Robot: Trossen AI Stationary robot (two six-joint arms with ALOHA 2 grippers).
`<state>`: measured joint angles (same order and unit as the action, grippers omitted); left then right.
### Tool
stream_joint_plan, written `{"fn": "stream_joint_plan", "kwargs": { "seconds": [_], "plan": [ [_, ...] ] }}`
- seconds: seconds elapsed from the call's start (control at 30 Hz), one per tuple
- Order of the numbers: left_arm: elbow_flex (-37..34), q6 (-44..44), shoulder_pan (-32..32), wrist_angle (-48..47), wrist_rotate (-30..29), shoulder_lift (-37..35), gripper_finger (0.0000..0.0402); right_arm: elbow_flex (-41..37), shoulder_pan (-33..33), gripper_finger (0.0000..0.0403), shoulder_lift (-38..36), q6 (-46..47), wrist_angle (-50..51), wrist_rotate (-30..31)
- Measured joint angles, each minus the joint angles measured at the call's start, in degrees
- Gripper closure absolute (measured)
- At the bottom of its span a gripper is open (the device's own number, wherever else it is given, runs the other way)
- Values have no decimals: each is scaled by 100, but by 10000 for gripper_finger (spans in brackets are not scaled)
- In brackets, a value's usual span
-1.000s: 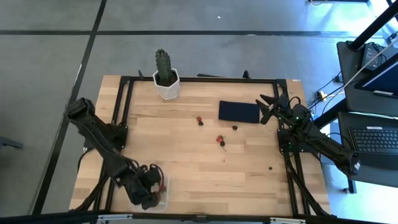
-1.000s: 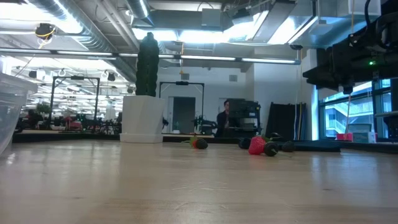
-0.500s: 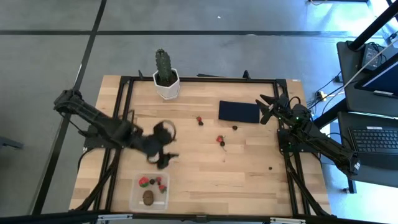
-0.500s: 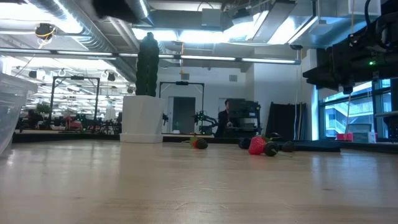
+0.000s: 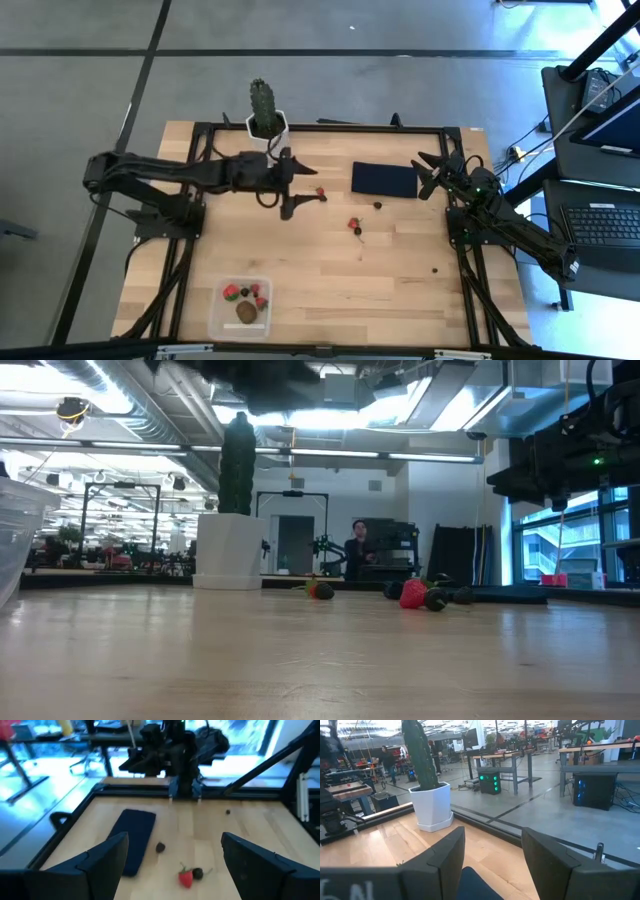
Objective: Pick and placing Produce into tupperware
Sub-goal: Put the blackberry in the transparent bin
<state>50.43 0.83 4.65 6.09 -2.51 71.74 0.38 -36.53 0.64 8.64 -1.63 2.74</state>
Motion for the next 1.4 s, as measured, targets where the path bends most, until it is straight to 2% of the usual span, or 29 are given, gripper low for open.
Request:
{"fn": "stream_joint_plan", "kwargs": {
  "seconds": [0.13,0.2,0.43,0.7,1.13,1.4],
  "plan": [
    [-796,80,522,1088,758,254,91,2,0,205,0,-10,0,0],
    [-1096,105,709,1753,931,523,91,0,2,205,0,-13,0,-2],
    [-1469,-71,972,3744,1003,1975,91,0,0,205,0,-9,2,0],
    [-1468,-315,1007,5152,1015,3394,91,1,2,205,46,-12,5,0],
    [-825,-493,996,5325,922,4734,91,0,0,205,81,-17,4,0],
    [-836,-517,886,5424,909,5009,91,1,0,205,81,-23,4,0]
  ]
}}
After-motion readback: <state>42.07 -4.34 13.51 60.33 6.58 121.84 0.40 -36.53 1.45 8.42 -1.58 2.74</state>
